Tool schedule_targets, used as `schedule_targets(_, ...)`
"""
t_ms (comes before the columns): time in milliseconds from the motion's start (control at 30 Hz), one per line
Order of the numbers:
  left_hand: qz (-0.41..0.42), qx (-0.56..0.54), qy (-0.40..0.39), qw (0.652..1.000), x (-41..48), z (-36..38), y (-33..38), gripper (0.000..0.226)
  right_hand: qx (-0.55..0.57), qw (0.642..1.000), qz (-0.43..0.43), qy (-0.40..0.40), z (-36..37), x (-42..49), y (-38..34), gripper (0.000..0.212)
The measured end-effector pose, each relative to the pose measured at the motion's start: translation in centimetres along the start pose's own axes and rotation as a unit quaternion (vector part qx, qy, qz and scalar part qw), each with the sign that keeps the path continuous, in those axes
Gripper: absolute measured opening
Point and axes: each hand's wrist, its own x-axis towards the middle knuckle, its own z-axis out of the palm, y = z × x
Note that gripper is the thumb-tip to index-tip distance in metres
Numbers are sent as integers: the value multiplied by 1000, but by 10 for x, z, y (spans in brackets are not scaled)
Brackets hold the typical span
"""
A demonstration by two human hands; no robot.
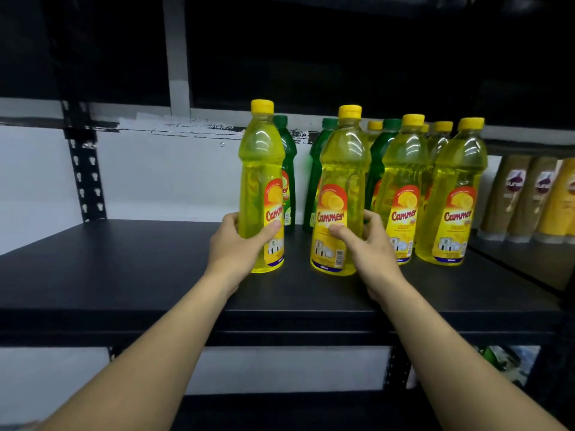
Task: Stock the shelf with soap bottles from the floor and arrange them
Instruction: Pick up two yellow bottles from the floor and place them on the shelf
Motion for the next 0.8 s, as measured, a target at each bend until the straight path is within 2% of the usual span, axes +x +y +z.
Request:
schedule_targets(167,-29,-59,-53,996,2,2,-2,71,-30,999,-13,3,-1,-2,0,112)
schedule_targets(333,28,4,3,1000,-2,1,0,61,19,999,-5,-25,-3,-3,1,108)
schedule_targets(433,32,2,3,999,0,0,-3,53,59,996,13,-59,-3,-2,1,94)
schedule_targets(533,-3,-51,-26,998,2,0,-3,58,69,995,15,-69,-4,-2,-1,82)
schedule_targets(600,-8,-51,-38,998,3,1,-3,60,47,997,-4,-60,-4,-5,-3,86)
schedule_targets(700,28,-13,-16,999,3,2,-4,65,5,999,-20,-50,-4,-6,-2,90)
schedule_targets(800,54,13,5,998,4,0,-6,69,1,999,-15,-42,-3,-5,-1,85)
